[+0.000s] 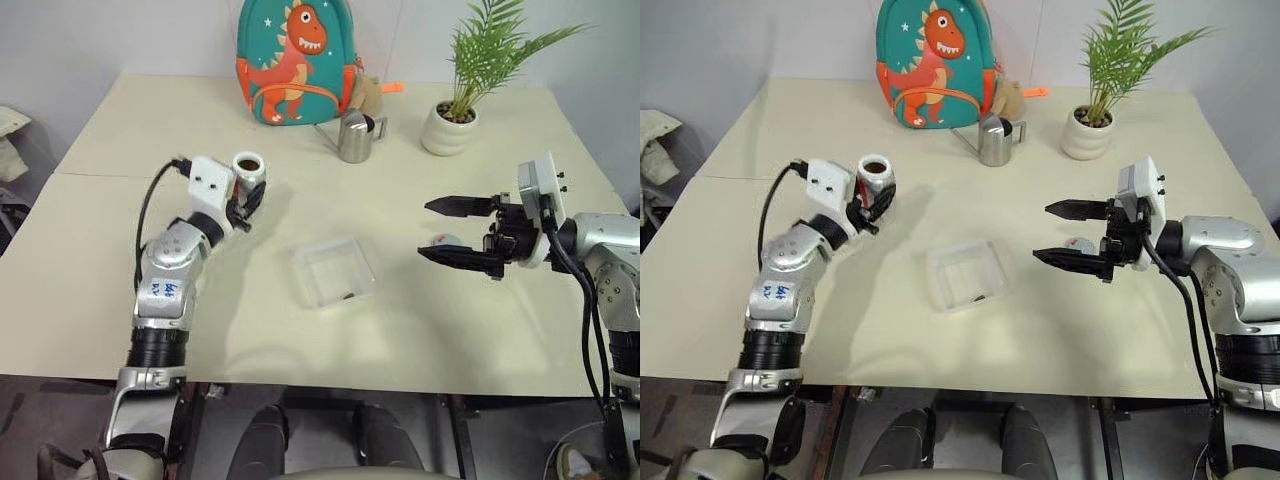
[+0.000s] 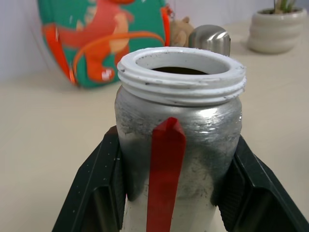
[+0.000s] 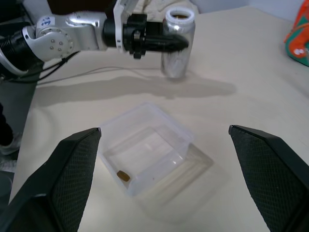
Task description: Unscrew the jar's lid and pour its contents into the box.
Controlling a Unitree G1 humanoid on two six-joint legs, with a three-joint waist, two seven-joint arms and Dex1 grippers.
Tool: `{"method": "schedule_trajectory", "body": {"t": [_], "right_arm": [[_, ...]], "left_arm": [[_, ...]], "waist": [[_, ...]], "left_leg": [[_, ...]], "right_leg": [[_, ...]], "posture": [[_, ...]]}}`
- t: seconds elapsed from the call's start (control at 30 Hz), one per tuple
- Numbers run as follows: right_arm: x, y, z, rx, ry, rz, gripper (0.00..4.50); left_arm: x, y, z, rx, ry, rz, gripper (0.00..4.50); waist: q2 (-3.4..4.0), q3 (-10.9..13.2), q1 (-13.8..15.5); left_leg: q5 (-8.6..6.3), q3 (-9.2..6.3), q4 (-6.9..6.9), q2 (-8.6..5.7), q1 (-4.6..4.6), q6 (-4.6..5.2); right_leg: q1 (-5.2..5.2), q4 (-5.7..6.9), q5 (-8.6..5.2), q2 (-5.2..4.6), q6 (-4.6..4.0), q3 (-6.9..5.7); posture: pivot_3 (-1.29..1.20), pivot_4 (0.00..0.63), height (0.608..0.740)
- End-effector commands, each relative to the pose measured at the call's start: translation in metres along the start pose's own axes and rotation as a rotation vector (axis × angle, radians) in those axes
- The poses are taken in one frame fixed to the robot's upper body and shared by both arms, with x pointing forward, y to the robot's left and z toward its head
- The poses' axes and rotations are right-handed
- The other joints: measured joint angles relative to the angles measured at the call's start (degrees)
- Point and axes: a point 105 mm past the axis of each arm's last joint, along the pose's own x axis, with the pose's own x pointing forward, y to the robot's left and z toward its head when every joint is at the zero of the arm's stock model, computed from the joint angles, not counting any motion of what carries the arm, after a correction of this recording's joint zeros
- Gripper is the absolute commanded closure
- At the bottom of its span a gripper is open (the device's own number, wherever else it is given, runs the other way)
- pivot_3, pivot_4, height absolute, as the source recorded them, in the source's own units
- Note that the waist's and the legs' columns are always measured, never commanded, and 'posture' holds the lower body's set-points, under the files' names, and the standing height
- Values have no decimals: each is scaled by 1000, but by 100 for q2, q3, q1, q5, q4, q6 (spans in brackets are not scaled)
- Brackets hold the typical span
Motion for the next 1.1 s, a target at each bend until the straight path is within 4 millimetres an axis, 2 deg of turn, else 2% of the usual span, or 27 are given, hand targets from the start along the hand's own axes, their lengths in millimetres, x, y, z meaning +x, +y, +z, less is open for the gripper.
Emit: {"method": "schedule_trajectory", "body": {"t": [0.03,0.2,0.43,0.5,0.53,0.7,0.97,1.1], "right_arm": [[-4,0,11,-51,1,11,41],[-4,0,11,-51,10,15,41],[-4,2,10,-47,17,15,41],[-4,2,10,-47,17,14,0],[-4,2,10,-47,18,13,0],[-4,0,11,-49,21,8,0],[-5,-1,11,-49,26,7,0],[-6,-2,12,-49,30,7,0]], "left_arm": [[-7,-4,12,-11,-54,-19,2535],[-12,-4,2,-31,-30,-19,2535],[-15,-6,-3,-38,-20,-36,2535],[-16,-7,-2,-41,-24,-41,1778],[-16,-8,-1,-45,-28,-44,1594],[-22,-9,2,-31,-29,-42,16],[-46,-9,6,4,4,-47,16],[-61,-1,9,25,37,-38,16]], "waist": [[0,0,-2],[0,0,-12],[0,0,-22],[0,0,-22],[0,0,-18],[0,0,-17],[1,0,-27],[1,0,-28]], "left_leg": [[0,0,-1,-2,0,0],[0,1,-3,-2,1,0],[0,1,-4,-2,2,-1],[0,2,-7,-1,2,-1],[0,2,-7,-1,2,-1],[-1,2,-7,-2,1,-1],[-2,2,-10,0,2,-3],[-2,3,-10,0,3,-3]], "right_leg": [[0,-2,0,-1,0,0],[0,-3,0,-1,0,0],[1,-7,1,-1,-1,1],[1,-9,0,-1,-1,0],[1,-9,0,-1,-1,0],[2,-11,0,-3,-1,0],[0,-13,0,-2,-3,1],[1,-15,0,-3,-4,1]], "posture": [[0,150,740],[0,150,740],[0,150,740],[0,150,740],[0,150,740],[0,150,740],[0,150,740],[0,150,740]]}}
